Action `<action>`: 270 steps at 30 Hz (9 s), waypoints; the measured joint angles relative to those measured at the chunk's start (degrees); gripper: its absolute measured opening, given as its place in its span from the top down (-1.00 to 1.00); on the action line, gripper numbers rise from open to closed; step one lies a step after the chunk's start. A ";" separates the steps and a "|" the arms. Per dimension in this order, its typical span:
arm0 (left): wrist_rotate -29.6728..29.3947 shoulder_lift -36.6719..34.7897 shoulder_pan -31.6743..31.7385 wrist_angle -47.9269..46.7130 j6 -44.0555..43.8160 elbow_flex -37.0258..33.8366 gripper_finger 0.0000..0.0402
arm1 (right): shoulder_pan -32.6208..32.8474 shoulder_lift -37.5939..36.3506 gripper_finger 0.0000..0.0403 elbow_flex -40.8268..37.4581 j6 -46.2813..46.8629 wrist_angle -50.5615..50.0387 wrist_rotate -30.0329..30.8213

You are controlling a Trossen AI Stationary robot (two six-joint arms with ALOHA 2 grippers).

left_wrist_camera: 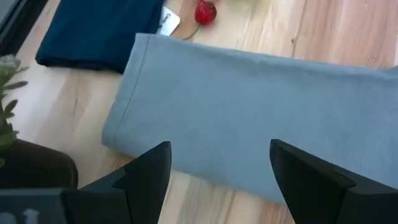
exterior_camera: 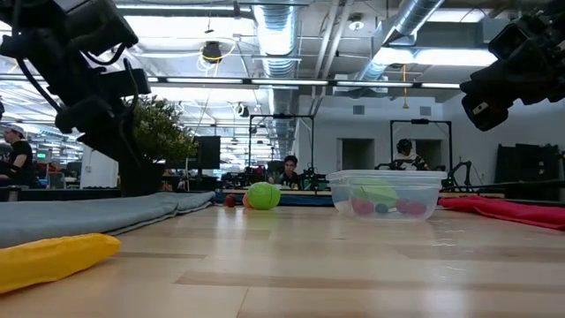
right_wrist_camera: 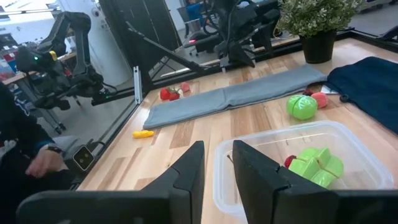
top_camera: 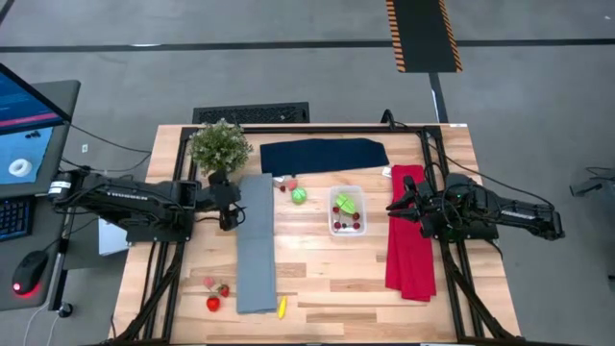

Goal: Pick and placing Produce into tupperware
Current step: Put the yellow corn into the transparent bin

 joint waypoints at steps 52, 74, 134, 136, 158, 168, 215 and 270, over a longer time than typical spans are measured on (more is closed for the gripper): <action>2.74 -0.02 -0.59 20.27 -15.42 3.07 -0.31 | -0.13 0.00 0.47 0.04 0.59 3.10 1.73; 12.23 0.16 -0.59 19.91 -17.63 4.24 -0.31 | 0.01 0.00 0.47 0.04 5.97 7.84 11.66; -19.98 60.81 -45.74 -18.02 -92.34 58.78 -0.31 | -0.39 15.37 0.47 -0.02 6.38 8.75 11.68; -19.85 63.21 -46.05 -17.67 -94.53 60.98 -0.31 | -0.39 15.39 0.47 -0.02 6.39 8.60 11.65; -13.57 86.13 -46.92 -45.48 -116.34 93.55 -0.15 | -0.39 15.39 0.47 0.00 6.41 5.57 11.61; -15.11 86.66 -47.98 -45.80 -121.79 95.44 0.22 | -0.39 15.39 0.47 0.00 6.41 4.63 11.61; -3.86 91.26 -45.38 -48.99 -112.73 96.43 0.94 | -0.39 15.47 0.47 0.00 6.41 1.76 11.61; -8.74 79.91 -9.79 -19.09 -28.54 95.71 0.87 | -0.39 15.47 0.47 0.00 6.41 1.55 11.61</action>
